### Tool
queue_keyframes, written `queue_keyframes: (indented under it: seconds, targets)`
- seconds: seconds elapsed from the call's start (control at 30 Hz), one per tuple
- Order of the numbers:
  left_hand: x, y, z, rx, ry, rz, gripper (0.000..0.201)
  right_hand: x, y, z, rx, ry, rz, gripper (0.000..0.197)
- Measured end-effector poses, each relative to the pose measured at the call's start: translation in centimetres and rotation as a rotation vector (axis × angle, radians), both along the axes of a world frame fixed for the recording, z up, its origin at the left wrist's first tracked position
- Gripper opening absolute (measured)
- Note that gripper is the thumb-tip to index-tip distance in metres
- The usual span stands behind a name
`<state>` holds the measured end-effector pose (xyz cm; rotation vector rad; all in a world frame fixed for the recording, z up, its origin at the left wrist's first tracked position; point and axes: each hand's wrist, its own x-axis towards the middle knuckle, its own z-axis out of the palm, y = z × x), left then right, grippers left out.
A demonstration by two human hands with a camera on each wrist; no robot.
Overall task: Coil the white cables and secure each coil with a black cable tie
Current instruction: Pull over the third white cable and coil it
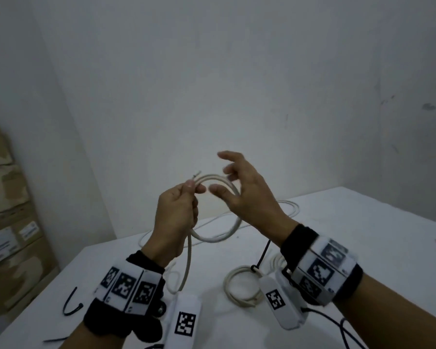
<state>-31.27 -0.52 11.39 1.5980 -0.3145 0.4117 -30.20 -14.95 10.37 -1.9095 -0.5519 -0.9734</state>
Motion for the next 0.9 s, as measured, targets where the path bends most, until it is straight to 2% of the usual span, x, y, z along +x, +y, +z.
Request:
queue_keyframes:
  seconds: [0.07, 0.1, 0.23, 0.27, 0.3, 0.37, 0.43, 0.47, 0.53, 0.6, 0.7, 0.77, 0.83, 0.9]
  targets:
    - [0.7, 0.3, 0.6, -0.095, -0.028, 0.062, 0.032, -1.7, 0.0, -1.1, 0.201, 0.000, -0.029, 0.013]
    - [0.9, 0.5, 0.8, -0.141, -0.035, 0.066, 0.031, -2.7, 0.2, -2.0, 0.278, 0.063, 0.006, 0.017]
    - [1.1, 0.4, 1.6, -0.254, -0.046, 0.024, 0.030, -6.0, 3.0, -6.0, 0.364, 0.778, 0.384, 0.034]
    - [1.1, 0.2, 1.7, -0.277, -0.040, 0.009, 0.030, -5.9, 3.7, -6.6, 0.465, 0.913, 0.456, 0.036]
    - [1.0, 0.0, 1.6, -0.301, -0.030, -0.004, 0.030, -5.5, 4.2, -6.9, 0.645, 1.019, 0.522, 0.039]
    - [0.7, -0.3, 1.3, -0.339, -0.006, -0.015, 0.031, -3.6, 4.5, -6.9, 1.133, 1.125, 0.634, 0.041]
    - [0.1, -0.5, 0.5, -0.368, 0.014, -0.018, 0.031, -1.9, 4.1, -6.3, 1.592, 1.085, 0.727, 0.036]
    - [-0.1, -0.4, 0.1, -0.380, 0.017, -0.022, 0.030, -1.0, 3.7, -6.4, 1.721, 1.027, 0.729, 0.032]
    - [-0.6, -0.2, -0.9, -0.397, 0.019, -0.026, 0.030, 0.3, 3.0, -6.4, 1.731, 0.929, 0.680, 0.023]
    - [-0.7, 0.4, -1.7, -0.390, 0.022, 0.002, 0.030, 1.0, 2.4, -6.3, 1.608, 0.922, 0.714, 0.010]
    - [-0.5, 1.2, -2.9, -0.349, 0.014, 0.086, 0.031, 1.0, 1.5, -5.7, 1.499, 0.963, 0.694, 0.020]
    - [-0.4, 1.5, -3.5, -0.342, 0.012, 0.133, 0.031, 0.4, 1.2, -5.0, 1.301, 0.890, 0.624, 0.017]
    - [-0.2, 1.7, -4.1, -0.352, 0.014, 0.160, 0.031, -0.3, 1.0, -4.6, 1.098, 0.771, 0.585, 0.005]
    - [0.0, 1.7, -4.6, -0.370, 0.038, 0.163, 0.031, -1.0, 0.7, -4.4, 0.953, 0.697, 0.558, 0.011]
